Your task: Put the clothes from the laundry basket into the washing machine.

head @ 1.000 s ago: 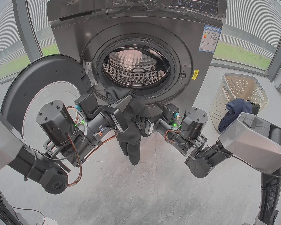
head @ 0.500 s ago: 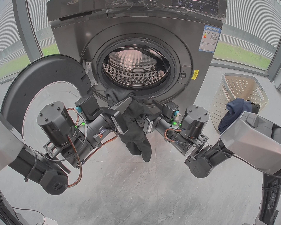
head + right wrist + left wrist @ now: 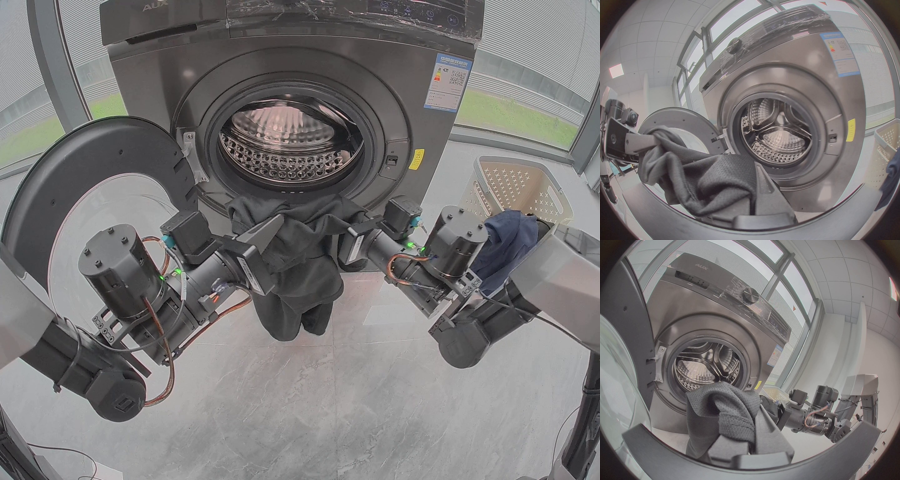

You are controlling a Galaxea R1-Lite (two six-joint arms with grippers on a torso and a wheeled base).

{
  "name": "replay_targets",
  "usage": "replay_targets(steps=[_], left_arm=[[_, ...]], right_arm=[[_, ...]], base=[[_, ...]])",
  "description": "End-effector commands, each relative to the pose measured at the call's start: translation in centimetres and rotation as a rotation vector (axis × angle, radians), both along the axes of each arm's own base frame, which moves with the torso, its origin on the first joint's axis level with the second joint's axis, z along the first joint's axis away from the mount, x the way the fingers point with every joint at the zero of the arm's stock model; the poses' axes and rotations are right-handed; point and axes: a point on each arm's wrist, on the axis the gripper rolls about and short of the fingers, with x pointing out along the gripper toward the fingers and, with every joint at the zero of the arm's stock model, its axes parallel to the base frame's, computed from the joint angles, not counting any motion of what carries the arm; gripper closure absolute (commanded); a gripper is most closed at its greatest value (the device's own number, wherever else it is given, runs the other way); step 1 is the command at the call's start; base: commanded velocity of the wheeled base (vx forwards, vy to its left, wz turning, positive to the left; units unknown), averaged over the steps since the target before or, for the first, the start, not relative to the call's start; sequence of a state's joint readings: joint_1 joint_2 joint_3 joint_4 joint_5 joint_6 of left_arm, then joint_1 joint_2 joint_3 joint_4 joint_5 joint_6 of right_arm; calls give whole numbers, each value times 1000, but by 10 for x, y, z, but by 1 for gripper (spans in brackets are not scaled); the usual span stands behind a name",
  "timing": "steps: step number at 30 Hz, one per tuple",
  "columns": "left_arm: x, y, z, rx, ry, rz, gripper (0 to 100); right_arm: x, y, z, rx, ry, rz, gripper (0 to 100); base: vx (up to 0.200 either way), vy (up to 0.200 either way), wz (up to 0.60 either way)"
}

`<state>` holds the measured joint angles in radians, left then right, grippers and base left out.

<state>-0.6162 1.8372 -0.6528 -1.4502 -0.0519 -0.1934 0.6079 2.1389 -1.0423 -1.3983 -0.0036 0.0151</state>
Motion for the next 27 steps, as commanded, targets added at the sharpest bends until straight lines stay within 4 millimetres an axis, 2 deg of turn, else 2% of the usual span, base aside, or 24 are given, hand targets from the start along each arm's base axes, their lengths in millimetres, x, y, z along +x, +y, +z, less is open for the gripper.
replay_targets(steps=[1, 4, 5, 9, 20, 27], left_arm=[[-4, -6, -2, 8, 5, -40, 100], [-9, -14, -4, 14, 6, -84, 100], [-10, -14, -4, 14, 5, -87, 0], [-10, -19, -13, 35, 32, -112, 0], [-8, -14, -49, 96, 115, -95, 0], [4, -8, -76, 133, 165, -59, 0]], right_arm=[[-14, -18, 19, 16, -19, -14, 100], [-21, -19, 21, 30, -26, -6, 100], [-21, -19, 22, 35, -27, -5, 100], [-24, -20, 28, 75, -39, 3, 100], [-27, -21, 54, 128, -110, 3, 100], [-26, -19, 63, 146, -135, 3, 100]], base=[[0, 0, 0], [0, 0, 0], [0, 0, 0], [0, 0, 0], [0, 0, 0], [0, 0, 0]])
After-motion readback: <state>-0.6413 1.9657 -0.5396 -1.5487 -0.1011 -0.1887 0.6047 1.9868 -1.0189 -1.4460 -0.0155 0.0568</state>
